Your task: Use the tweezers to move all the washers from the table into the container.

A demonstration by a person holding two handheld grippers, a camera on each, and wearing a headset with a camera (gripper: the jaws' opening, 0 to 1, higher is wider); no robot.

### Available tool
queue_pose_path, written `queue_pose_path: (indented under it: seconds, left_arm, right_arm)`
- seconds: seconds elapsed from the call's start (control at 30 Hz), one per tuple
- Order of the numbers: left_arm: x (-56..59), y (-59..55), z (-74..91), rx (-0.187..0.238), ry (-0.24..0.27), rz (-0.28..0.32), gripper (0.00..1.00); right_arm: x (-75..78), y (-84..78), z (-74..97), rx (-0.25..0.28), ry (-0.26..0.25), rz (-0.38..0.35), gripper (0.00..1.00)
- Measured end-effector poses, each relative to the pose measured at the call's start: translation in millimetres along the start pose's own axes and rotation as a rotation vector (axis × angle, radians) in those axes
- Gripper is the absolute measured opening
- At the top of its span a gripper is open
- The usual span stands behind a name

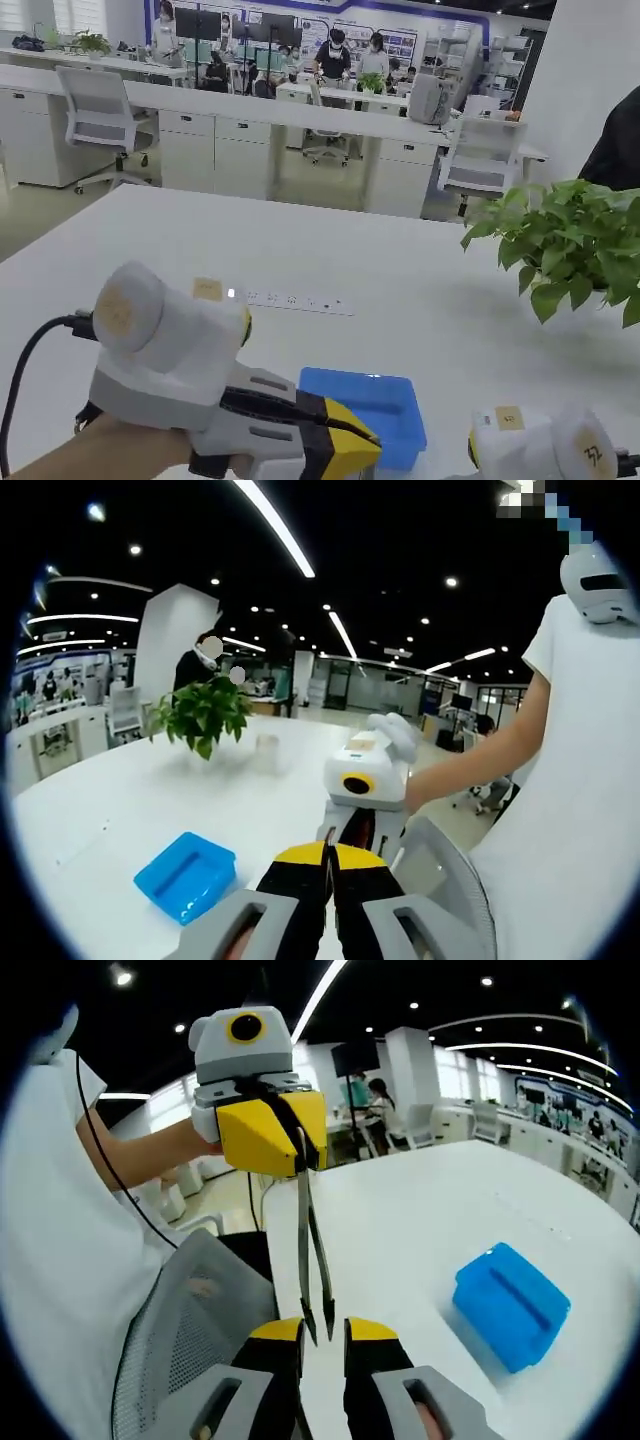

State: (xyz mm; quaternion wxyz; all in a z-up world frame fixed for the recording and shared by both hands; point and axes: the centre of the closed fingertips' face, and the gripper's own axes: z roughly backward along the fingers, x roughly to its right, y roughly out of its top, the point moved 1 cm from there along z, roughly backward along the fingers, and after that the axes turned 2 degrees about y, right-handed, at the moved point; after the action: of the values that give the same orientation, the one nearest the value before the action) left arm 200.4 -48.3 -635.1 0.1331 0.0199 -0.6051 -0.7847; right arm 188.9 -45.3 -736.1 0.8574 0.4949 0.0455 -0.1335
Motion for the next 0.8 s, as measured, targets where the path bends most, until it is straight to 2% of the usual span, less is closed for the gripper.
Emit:
queue_pose_path:
  seconds: [0.17, 0.23, 0.3, 0.53, 0.57, 0.63, 0.8]
  left_arm:
    - [2.9, 0.9, -2.1, 0.002, -0.001, -0.003, 0.00]
    - [2.7, 2.0, -1.8, 0.007, 0.002, -0.004, 0.00]
    - [1.6, 2.0, 0.2, 0.011, 0.006, 0.000, 0.00]
    - [-0.9, -6.7, 7.8, -0.013, 0.025, 0.025, 0.00]
    - [-2.1, -9.3, 9.6, -0.022, 0.035, 0.026, 0.00]
    - [-3.8, -15.0, 11.9, -0.038, 0.045, 0.029, 0.00]
    - [-7.1, -26.8, 15.3, -0.056, 0.059, 0.043, 0.00]
  right_arm:
    - [-0.3, 4.1, 0.6, 0.043, 0.014, -0.026, 0.12]
    - [-3.3, 6.5, -0.7, 0.061, 0.037, -0.001, 0.05]
    - [-5.8, 6.0, -1.7, 0.053, 0.050, -0.010, 0.04]
    - [-1.4, -2.3, -0.2, -0.044, 0.075, 0.015, 0.02]
    - [-0.8, -4.5, 1.2, -0.070, 0.078, 0.037, 0.02]
    - [2.0, -9.3, 2.9, -0.114, 0.076, 0.064, 0.01]
    - [10.7, -14.5, 7.2, -0.182, 0.053, 0.113, 0.01]
